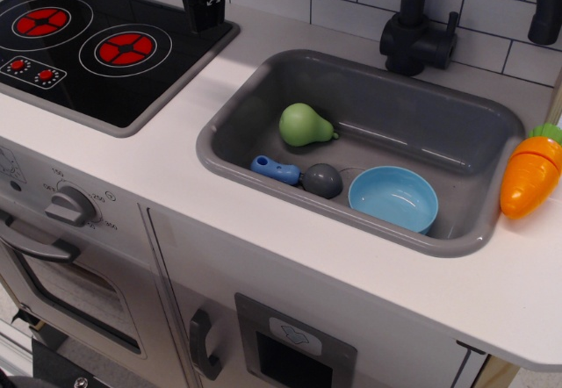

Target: Put spoon in bowl sink

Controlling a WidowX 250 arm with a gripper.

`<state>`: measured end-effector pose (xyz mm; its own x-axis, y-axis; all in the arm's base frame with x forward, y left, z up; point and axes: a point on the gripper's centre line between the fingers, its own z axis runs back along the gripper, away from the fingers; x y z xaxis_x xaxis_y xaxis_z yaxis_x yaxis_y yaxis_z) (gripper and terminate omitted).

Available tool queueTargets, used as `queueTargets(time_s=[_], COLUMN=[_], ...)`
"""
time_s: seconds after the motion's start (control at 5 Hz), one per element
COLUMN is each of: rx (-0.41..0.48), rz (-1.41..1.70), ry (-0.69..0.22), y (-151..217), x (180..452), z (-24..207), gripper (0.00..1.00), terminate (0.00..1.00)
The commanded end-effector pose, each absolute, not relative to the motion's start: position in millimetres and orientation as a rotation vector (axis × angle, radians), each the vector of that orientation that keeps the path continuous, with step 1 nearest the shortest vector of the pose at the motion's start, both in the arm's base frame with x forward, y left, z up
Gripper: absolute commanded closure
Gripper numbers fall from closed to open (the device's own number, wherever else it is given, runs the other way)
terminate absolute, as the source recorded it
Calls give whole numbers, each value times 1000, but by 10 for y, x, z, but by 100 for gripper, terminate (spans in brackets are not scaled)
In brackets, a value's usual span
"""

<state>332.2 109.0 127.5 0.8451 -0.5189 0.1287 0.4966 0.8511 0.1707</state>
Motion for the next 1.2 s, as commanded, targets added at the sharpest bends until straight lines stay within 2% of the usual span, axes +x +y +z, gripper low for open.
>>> queueTargets(time_s=[0.0, 0.2, 0.4, 0.6, 0.8, 1.0], rx=[133, 32, -1, 1, 20, 30], rz=[-537, -752, -893, -957, -954, -965], ry=[-173, -170, -201, -178, -105, -72], y=[1090, 872, 655, 518, 383, 271], x=[3322, 3292, 3252, 3265, 3303, 3302], z=[1275, 1160, 995, 828, 618, 461], gripper=[0, 0, 0, 0, 0, 0], terminate=[0, 0, 0, 0, 0, 0])
